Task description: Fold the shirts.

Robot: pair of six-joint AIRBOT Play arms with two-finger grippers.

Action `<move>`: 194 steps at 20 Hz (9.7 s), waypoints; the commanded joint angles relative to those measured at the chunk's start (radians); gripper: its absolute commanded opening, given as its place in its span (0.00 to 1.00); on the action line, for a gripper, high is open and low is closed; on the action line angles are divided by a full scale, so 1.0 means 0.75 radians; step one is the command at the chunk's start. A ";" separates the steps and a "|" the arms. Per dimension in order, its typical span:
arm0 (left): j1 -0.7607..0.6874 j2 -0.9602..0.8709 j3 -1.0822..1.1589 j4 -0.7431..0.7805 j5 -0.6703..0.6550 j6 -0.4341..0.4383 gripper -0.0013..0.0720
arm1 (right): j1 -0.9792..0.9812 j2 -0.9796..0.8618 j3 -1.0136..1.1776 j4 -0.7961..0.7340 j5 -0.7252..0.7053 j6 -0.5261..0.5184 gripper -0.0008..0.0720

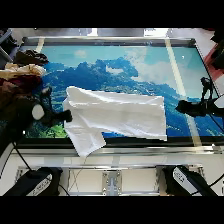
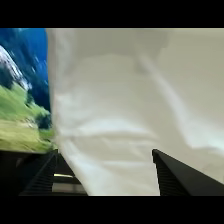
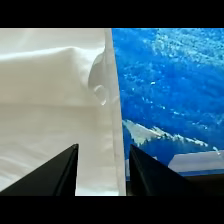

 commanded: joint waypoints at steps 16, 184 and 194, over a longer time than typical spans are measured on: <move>-0.001 0.143 -0.427 -0.291 0.200 -0.082 0.71 | -0.030 0.064 -0.128 -0.052 0.082 0.034 0.55; 0.021 -0.749 1.576 0.182 -0.173 0.493 0.03 | 1.349 -0.794 0.597 0.899 -0.914 -0.010 0.79; 0.021 -0.749 1.576 0.187 -0.203 0.516 0.03 | 0.624 -0.730 0.505 0.352 -0.267 0.179 0.77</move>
